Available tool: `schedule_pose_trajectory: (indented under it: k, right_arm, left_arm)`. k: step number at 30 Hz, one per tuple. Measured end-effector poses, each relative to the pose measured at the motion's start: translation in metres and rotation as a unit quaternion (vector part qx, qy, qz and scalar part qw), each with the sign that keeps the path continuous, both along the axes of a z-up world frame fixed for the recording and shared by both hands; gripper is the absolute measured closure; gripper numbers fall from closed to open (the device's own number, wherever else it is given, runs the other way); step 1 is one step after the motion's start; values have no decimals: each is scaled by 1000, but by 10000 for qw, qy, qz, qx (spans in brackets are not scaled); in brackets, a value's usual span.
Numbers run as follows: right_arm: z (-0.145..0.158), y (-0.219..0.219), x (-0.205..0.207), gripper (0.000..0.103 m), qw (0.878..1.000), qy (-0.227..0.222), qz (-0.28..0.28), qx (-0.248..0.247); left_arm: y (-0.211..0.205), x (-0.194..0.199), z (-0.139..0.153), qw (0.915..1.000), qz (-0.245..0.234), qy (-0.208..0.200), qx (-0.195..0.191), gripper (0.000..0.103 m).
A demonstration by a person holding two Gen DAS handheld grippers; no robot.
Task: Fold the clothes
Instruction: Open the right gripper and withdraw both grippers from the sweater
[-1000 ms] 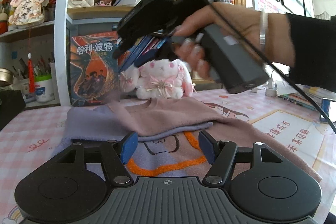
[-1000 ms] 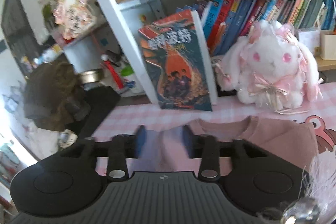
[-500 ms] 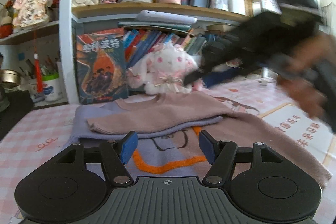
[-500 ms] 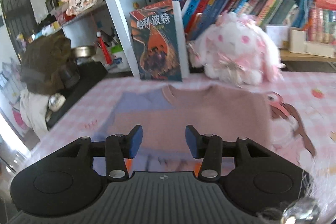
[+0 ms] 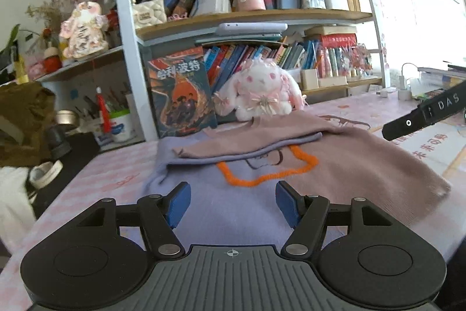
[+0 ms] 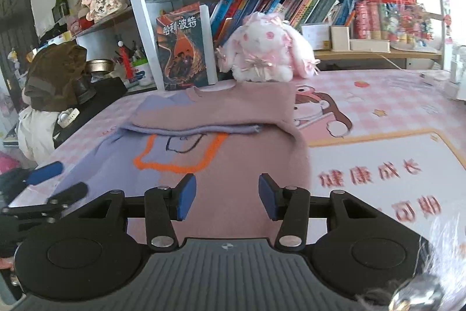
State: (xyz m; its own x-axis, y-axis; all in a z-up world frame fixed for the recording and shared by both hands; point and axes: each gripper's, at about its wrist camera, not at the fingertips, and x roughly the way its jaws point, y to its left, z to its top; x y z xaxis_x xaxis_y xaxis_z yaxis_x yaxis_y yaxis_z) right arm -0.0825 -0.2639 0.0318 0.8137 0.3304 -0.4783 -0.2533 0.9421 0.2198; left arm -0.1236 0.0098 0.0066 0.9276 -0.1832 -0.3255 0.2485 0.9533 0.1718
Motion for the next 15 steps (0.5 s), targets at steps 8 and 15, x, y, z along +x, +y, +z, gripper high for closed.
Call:
schedule_pose_trajectory:
  k: [8,15]
  right_arm:
    - [-12,-1,-45,53,9994,-161,80,-285]
    - [-26,-2,-75,49,9985,-79,137,-522]
  left_arm:
    - [28,-30,2,9978,365,365,-405,37]
    - [53,-50,-5,9929,765,649,-641,37]
